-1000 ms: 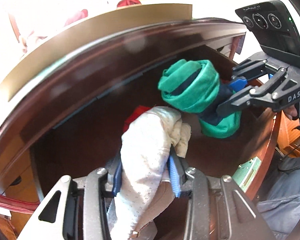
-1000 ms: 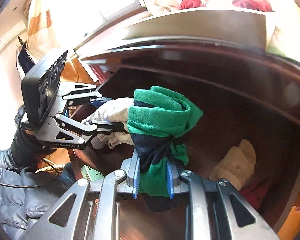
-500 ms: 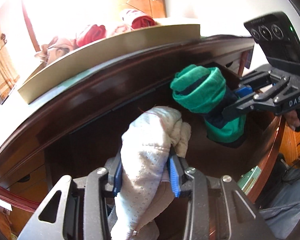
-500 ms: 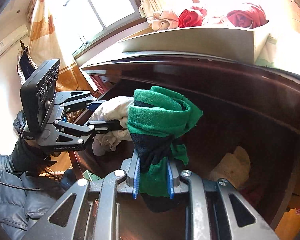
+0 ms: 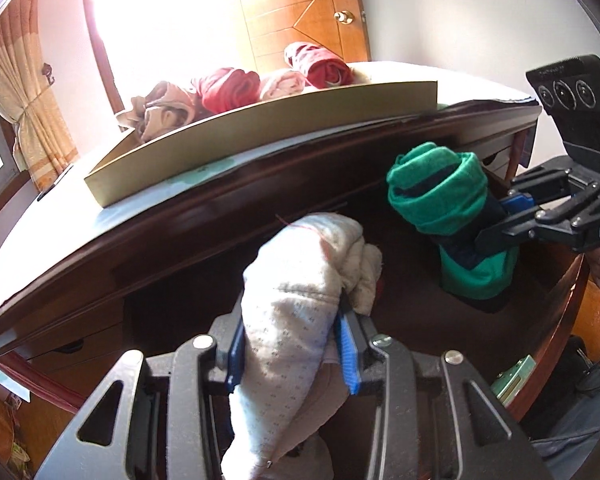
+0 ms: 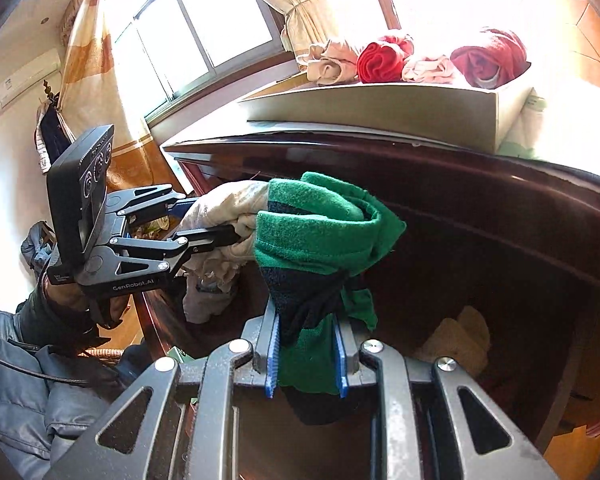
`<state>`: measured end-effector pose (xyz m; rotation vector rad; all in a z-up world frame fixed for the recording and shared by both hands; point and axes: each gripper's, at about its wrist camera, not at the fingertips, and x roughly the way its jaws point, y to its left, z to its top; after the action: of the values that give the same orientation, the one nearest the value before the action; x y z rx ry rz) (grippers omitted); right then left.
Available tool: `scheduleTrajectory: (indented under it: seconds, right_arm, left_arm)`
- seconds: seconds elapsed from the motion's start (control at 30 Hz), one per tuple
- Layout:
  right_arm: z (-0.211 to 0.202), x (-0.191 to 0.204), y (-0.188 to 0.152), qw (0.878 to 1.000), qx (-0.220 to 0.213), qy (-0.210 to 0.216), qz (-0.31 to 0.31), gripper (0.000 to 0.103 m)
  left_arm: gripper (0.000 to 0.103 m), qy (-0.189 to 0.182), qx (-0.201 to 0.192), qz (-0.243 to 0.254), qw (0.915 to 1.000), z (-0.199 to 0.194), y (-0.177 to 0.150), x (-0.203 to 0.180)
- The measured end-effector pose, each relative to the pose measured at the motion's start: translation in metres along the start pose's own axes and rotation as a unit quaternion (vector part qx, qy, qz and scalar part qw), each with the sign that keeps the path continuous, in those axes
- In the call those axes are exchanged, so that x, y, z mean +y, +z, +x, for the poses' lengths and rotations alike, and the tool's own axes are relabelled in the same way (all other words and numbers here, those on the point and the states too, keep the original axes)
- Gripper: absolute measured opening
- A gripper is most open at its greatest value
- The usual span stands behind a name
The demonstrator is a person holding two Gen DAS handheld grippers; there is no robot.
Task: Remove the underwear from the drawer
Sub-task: 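Lift both garments out of the drawer and carry them over the beige tray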
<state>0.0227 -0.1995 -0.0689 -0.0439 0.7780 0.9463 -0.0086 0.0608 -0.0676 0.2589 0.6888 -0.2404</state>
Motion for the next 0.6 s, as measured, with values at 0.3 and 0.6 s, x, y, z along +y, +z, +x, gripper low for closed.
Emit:
scheduleTrajectory:
  seconds: [0.3,0.6]
  right_arm:
    - [-0.007,0.004,-0.002,1.0,-0.017,-0.008,-0.011,0.024]
    - [-0.012,0.008,-0.003,0.999,-0.036,-0.015,-0.026,0.024]
  left_arm:
    - [0.037,0.014,-0.021,-0.022,0.9994,-0.006,-0.004,0.001]
    - [0.037,0.027,-0.04,-0.036,0.9982,-0.02,-0.013,0.003]
